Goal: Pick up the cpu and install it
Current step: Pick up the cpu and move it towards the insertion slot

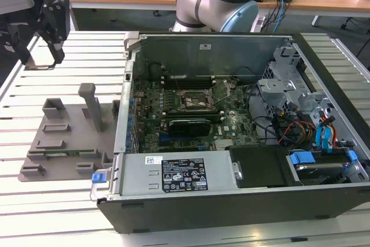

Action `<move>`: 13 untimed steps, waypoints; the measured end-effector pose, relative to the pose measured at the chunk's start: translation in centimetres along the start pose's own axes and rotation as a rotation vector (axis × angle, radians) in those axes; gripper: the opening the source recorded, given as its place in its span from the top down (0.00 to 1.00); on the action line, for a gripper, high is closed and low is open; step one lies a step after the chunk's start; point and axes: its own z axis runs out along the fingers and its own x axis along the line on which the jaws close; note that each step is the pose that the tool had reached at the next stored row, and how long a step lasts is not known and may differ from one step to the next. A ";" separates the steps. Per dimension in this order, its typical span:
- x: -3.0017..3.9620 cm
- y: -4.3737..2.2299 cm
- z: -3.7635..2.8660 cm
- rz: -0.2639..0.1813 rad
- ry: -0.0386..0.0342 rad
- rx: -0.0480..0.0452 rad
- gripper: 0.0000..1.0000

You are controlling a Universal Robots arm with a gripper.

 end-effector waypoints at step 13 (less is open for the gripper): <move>-2.93 -0.07 0.08 0.000 0.0000 0.0001 0.45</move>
